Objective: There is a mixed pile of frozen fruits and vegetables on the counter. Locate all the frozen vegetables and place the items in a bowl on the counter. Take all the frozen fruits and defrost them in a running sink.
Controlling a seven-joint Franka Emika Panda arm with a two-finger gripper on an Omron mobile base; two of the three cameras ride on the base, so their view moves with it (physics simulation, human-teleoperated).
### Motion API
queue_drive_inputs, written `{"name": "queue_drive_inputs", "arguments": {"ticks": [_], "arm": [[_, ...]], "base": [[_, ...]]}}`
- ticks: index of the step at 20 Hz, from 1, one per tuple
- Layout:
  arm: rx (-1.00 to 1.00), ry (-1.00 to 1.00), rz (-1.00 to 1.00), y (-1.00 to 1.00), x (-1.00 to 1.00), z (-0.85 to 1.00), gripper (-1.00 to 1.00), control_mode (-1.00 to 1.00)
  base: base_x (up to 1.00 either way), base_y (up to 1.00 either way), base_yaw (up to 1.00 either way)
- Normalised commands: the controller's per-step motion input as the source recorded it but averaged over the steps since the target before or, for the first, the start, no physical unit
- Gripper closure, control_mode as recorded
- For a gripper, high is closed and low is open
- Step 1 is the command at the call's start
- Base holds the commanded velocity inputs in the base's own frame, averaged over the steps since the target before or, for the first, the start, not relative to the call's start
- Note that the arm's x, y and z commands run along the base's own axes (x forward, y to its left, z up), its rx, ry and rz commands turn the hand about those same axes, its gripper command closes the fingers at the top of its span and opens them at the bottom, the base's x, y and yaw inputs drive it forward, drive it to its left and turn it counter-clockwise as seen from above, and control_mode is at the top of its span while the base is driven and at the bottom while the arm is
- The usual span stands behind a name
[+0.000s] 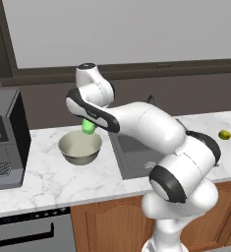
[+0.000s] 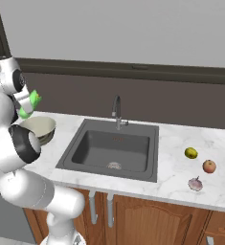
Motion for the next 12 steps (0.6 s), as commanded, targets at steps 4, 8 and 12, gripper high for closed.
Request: {"name": "queue_drive_inputs", "arguments": {"ticks": [4,8,12], "arm": [[0.02,-0.12,-0.01,0.29,0.55,-0.23,1.0,-1.0],[0.01,-0.03,0.0,-0.01,0.1,-0.27,1.0,-1.0],[0.06,0.03,-0.01,0.0,-0.27,-0.33,1.0,-1.0]], "base": [[0.0,0.0,0.0],[0.0,0.0,0.0],[0.0,0.0,0.0]]}}
